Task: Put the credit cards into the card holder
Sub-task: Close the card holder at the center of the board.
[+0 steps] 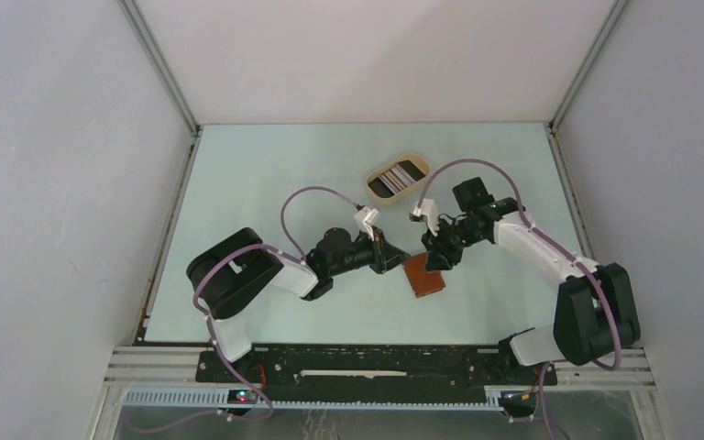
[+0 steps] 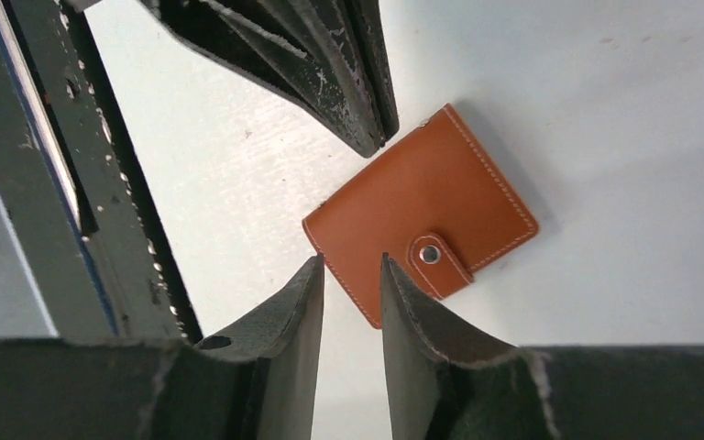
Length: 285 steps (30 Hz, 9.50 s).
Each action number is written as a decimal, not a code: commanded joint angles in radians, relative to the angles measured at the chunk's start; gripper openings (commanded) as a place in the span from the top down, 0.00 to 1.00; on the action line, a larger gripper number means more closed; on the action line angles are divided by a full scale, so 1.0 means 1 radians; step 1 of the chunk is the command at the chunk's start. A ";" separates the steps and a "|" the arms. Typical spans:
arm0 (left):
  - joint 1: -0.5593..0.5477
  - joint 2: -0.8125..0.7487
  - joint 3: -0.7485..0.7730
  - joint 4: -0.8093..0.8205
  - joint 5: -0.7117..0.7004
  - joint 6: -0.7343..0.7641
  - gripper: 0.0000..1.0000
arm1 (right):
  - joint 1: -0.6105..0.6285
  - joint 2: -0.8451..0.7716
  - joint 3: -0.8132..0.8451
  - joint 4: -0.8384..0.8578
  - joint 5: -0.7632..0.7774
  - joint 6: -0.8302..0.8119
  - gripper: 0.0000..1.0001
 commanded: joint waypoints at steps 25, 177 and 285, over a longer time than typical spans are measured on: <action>-0.038 0.054 0.057 -0.031 -0.049 0.014 1.00 | 0.021 0.166 0.049 -0.029 0.138 -0.724 0.80; 0.106 -0.137 -0.153 0.242 0.008 0.011 0.48 | 0.030 0.093 -0.092 0.229 0.176 -0.463 0.75; 0.017 0.327 0.270 0.058 0.116 -0.294 1.00 | 0.169 0.112 -0.136 0.187 0.302 -0.499 1.00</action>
